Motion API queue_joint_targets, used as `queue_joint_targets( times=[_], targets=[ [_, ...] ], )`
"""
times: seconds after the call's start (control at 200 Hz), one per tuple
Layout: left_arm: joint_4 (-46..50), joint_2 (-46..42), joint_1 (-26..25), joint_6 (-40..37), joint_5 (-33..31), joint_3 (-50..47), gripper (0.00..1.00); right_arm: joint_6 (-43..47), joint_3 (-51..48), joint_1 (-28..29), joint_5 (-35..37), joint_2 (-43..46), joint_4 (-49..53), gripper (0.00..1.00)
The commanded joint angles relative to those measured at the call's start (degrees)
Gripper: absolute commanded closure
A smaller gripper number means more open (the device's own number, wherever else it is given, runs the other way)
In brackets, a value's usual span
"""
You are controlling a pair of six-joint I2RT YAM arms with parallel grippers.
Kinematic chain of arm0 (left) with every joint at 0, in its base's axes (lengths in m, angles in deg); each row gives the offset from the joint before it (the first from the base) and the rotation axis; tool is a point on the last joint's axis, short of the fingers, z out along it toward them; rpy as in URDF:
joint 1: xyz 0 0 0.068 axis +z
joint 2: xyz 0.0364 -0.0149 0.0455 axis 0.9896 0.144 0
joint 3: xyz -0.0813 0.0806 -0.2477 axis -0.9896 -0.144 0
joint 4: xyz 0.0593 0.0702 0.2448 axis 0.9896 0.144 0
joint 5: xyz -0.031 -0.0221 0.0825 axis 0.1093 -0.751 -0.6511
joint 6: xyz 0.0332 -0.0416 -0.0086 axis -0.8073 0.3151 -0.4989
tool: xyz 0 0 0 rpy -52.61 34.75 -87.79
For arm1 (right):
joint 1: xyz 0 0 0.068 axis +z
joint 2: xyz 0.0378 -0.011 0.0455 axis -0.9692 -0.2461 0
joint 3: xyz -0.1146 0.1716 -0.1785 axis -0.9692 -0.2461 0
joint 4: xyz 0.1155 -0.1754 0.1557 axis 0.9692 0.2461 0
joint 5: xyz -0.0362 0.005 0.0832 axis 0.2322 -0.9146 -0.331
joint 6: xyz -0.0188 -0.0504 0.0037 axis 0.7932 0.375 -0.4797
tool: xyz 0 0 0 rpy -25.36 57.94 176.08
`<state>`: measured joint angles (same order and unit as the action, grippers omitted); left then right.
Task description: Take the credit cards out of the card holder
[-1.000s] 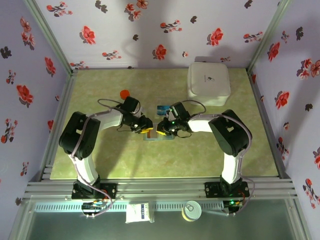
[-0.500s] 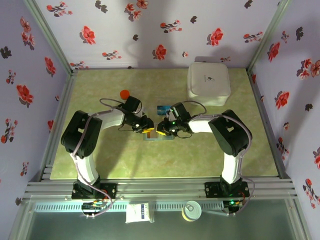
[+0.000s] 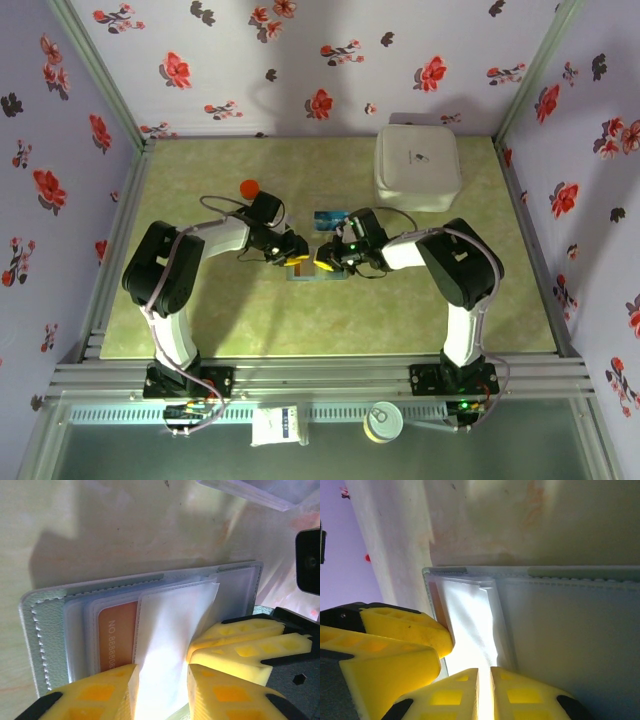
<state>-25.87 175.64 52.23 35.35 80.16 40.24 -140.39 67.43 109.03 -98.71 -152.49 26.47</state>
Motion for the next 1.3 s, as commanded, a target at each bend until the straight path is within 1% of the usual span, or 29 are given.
queue_joint_targets(
  times=[0.0,0.26,0.475,0.74,0.915,1.1,1.2,1.295],
  targets=[
    [2.6,-1.0,-0.3,-0.1,-2.1,1.0,0.67,-1.5,-1.7,-0.8,0.2,-2.2,-1.0,0.87],
    [3.8,-2.5,-0.3,0.3,-4.5,1.3,0.65,-1.7,-2.2,-1.3,0.0,-2.9,-1.0,0.9],
    [4.0,-4.1,-0.3,0.7,-5.7,1.3,0.64,-0.4,-1.9,-1.4,0.8,-2.6,1.7,0.93],
    [2.6,-1.3,-0.8,1.4,-2.9,2.2,0.64,0.3,-1.5,-1.4,0.8,-2.5,3.1,0.97],
    [1.7,0.3,-1.3,1.7,-1.1,3.0,0.66,0.2,-1.5,-1.4,0.8,-2.5,3.3,1.0],
    [1.7,0.8,-1.4,1.5,-0.8,3.0,0.68,0.2,-1.4,-1.4,0.9,-2.6,3.5,1.0],
    [1.8,-0.3,-1.4,1.4,-2.1,2.6,0.68,0.3,-1.4,-1.4,0.9,-2.8,3.6,1.0],
    [3.7,-1.6,-1.5,0.2,-5.1,2.8,0.67,0.4,-1.4,-1.4,1.1,-2.6,4.0,1.0]
  ],
)
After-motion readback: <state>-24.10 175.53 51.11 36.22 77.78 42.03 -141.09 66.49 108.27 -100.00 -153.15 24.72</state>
